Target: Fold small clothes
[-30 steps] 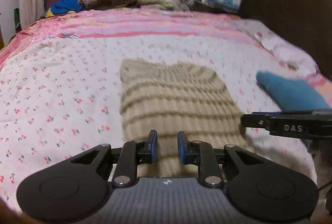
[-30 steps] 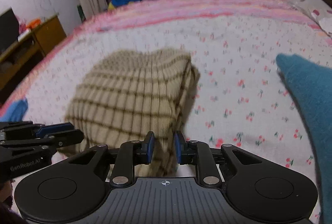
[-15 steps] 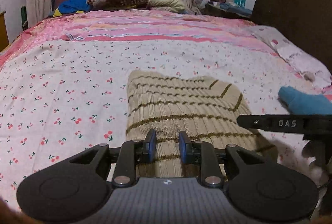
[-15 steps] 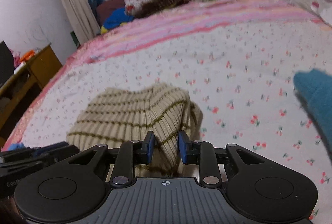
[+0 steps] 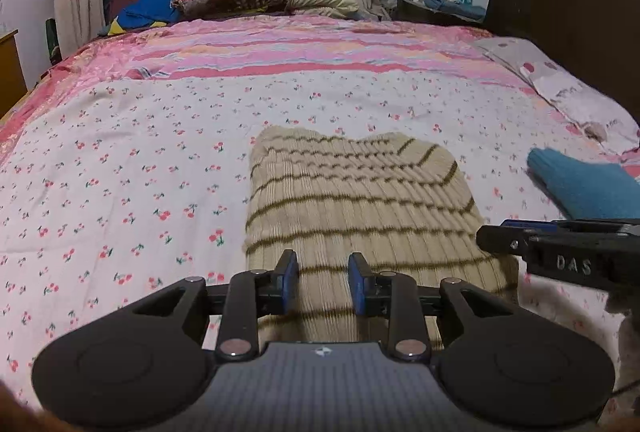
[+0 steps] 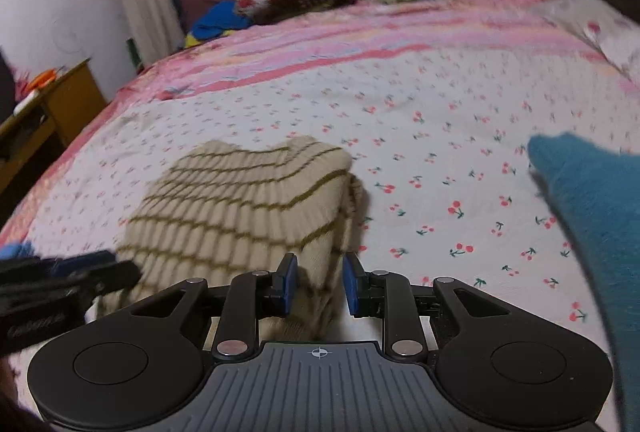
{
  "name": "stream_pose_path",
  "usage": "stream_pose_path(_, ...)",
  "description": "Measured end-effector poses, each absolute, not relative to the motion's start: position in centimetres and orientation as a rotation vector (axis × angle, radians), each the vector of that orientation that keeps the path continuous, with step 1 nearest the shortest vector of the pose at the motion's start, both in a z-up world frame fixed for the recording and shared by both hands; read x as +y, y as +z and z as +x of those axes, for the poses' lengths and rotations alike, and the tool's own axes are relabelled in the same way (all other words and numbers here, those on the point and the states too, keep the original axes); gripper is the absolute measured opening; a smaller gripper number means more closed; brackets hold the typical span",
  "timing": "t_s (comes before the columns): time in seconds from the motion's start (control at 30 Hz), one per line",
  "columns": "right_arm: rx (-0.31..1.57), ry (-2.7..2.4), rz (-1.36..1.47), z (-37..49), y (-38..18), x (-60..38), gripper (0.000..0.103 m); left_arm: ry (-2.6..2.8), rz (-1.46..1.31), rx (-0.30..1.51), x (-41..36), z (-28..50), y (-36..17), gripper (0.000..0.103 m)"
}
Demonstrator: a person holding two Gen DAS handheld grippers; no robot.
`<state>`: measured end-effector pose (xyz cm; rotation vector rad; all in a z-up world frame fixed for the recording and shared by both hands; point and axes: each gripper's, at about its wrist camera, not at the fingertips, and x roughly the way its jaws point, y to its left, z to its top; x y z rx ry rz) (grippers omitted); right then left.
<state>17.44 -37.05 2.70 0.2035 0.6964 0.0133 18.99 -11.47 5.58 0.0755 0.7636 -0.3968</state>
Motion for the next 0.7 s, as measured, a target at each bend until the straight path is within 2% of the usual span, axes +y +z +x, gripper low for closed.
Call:
stream_pose_path(0.17,0.775,0.02,0.136,17.3,1.3,-35.6,0.025,-0.38,0.142,0.794,-12.2,18.2,5.0,0.036)
stream_pose_path(0.4,0.739,0.017,0.147,15.7,2.9,-35.3,0.025,-0.378,0.124,0.826,-11.6,17.2,4.9,0.036)
stream_pose_path(0.7,0.803,-0.007,0.142,15.0,1.6,-34.9,0.025,-0.379,0.142,0.857,-11.4,16.5,4.2,0.037)
